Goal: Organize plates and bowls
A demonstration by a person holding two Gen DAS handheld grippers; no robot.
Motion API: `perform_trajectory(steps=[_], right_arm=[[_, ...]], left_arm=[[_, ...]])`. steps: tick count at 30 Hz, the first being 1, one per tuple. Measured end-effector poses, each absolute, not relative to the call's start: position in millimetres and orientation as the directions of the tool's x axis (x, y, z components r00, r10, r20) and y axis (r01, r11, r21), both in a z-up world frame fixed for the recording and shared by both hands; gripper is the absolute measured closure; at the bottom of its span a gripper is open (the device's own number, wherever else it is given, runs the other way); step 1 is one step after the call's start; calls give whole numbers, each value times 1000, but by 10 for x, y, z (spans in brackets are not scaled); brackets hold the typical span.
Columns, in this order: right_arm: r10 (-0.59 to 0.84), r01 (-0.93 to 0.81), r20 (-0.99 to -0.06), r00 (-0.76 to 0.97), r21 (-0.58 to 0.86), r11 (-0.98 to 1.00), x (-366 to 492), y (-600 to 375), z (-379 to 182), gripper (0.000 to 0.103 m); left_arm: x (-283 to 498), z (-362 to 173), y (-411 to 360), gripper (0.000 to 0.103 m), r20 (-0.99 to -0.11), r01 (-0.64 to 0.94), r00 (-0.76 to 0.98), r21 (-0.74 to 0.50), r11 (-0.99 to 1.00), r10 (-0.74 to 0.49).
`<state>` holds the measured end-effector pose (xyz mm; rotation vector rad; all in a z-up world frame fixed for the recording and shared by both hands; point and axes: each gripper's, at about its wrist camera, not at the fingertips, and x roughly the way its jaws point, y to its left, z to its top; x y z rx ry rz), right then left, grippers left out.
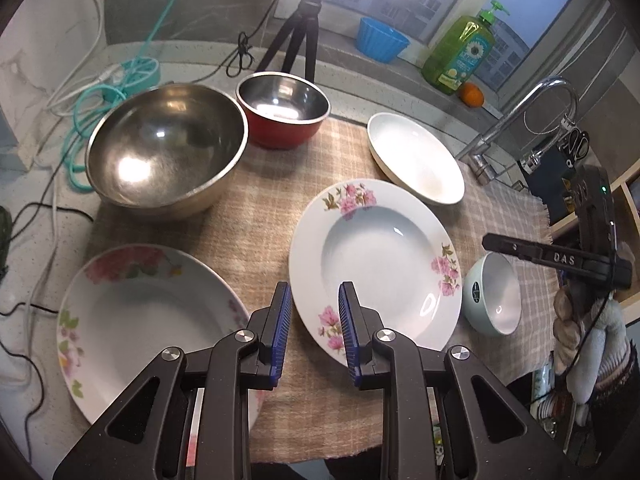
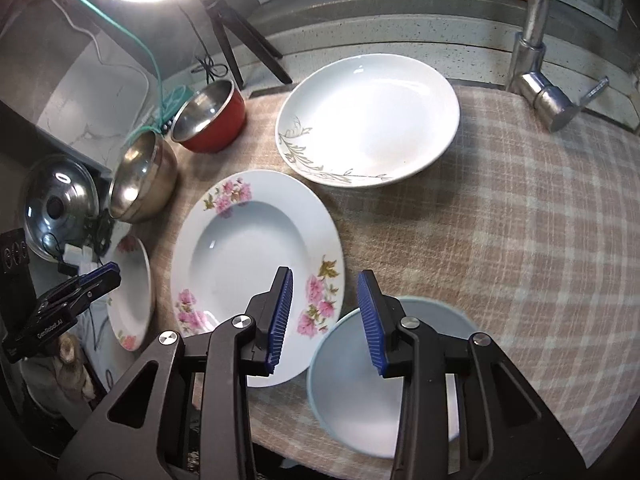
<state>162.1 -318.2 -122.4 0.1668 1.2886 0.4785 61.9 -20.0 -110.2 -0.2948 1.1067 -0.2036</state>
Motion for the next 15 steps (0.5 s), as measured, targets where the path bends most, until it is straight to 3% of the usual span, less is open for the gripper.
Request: perform_trajectory(steps=[15], right_arm=[[421, -416, -907, 7, 380, 826, 2033, -2962, -1315, 67]], left_arm=[[501, -1290, -274, 81, -860, -142, 396, -403, 904, -321]])
